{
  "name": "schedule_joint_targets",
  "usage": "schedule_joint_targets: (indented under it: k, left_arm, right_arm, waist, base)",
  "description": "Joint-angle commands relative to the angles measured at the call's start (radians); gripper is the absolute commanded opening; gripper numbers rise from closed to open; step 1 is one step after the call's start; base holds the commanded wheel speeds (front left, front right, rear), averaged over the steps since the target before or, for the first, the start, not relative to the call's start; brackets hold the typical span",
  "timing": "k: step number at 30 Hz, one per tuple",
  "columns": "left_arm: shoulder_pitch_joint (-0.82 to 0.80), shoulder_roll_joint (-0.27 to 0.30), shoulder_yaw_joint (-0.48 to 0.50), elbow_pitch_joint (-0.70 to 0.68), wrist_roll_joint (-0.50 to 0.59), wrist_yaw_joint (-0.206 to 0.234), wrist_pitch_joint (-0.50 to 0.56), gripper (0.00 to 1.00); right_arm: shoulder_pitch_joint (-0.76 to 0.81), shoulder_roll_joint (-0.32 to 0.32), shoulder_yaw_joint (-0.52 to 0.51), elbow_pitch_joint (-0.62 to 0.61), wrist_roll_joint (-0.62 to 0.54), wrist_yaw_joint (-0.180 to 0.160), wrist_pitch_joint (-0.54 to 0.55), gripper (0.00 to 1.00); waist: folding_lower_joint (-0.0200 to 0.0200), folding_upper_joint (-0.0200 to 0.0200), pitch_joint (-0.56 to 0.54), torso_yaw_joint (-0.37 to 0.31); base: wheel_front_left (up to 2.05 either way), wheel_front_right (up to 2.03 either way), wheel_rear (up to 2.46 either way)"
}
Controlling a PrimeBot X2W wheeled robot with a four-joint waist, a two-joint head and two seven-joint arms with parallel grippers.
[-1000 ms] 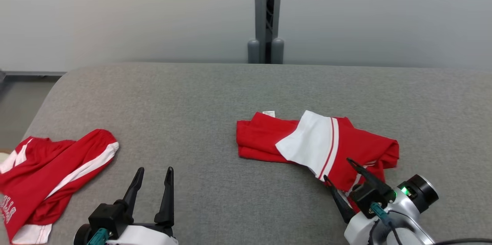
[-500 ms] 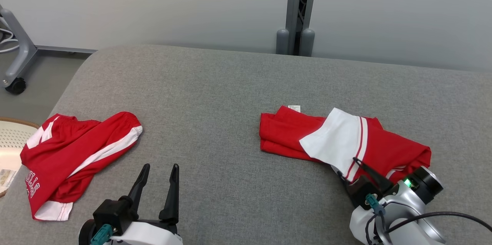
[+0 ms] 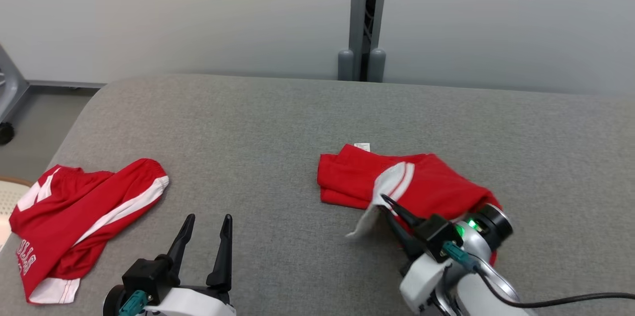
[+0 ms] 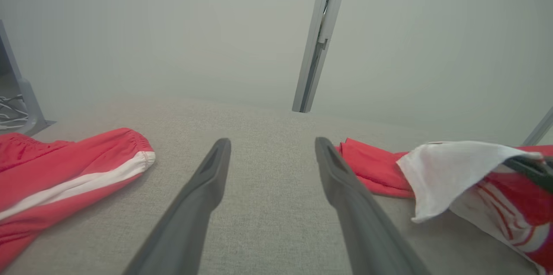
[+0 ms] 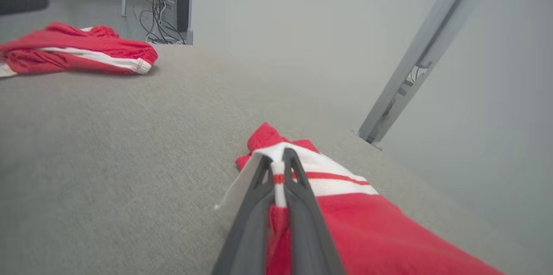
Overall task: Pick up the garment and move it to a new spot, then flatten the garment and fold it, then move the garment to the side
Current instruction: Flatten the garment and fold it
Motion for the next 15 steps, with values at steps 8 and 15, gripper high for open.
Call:
schedule_joint_targets:
  k: [8,15]
  left_arm:
    - [0.008,0.004,-0.007,0.001,-0.006,0.006,-0.002,1.00]
    - [0.019,0.004,-0.011,-0.001,-0.012,0.009,-0.002,1.00]
  right_arm:
    - [-0.079,-0.005,0.183,-0.217,0.331,0.000,0.000,0.00]
    - [-0.128,-0.050,0.156,-0.353,0.612,0.000,0.000,0.00]
  waist:
    - [0.0000,0.0000,-0.035,-0.040]
    - [0.0000,0.0000,-0.048,-0.046]
  base:
    - [0.00,0.00,0.00]
    - [0.00,0.00,0.00]
